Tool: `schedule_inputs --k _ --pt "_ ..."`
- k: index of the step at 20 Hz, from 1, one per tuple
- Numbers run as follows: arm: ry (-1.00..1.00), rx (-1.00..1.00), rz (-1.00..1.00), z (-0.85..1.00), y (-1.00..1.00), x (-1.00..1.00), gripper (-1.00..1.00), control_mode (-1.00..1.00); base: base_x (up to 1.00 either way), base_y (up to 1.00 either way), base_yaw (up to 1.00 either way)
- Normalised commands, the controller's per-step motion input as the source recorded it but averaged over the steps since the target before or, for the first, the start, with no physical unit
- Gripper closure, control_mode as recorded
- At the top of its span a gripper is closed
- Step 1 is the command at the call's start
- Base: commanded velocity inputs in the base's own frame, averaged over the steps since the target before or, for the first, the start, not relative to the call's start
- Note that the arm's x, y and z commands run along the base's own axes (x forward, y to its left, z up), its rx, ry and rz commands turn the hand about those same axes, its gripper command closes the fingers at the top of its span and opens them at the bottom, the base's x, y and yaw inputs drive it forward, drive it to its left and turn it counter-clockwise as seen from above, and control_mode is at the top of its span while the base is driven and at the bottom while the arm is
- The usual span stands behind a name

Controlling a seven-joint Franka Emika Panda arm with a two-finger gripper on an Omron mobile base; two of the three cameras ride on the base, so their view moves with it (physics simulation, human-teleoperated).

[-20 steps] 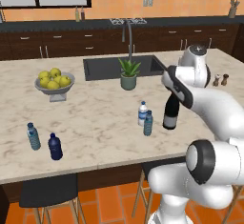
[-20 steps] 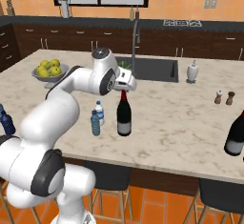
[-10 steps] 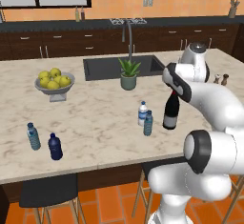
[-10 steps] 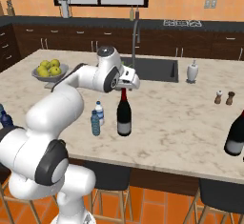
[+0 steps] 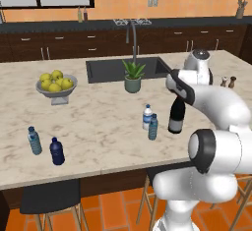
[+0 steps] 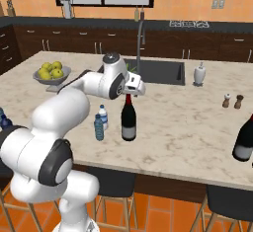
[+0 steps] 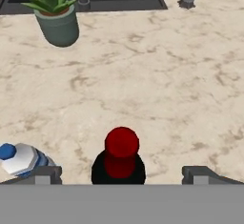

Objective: Move the plastic bottles in the middle to the plastics group, and the glass bottles in the middle to the glass group.

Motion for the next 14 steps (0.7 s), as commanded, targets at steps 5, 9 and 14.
schedule_inputs --k 5,9,14 --pt "0.0 0.0 0.0 -0.04 0.0 0.24 -1.0 -1.0 0.0 0.0 0.0" --pt "0.0 0.0 0.0 0.0 0.0 0.23 -1.0 -1.0 0.0 0.0 0.0" --pt "0.0 0.0 0.0 -0.08 -0.01 0.12 -1.0 -1.0 0.0 0.0 0.0"
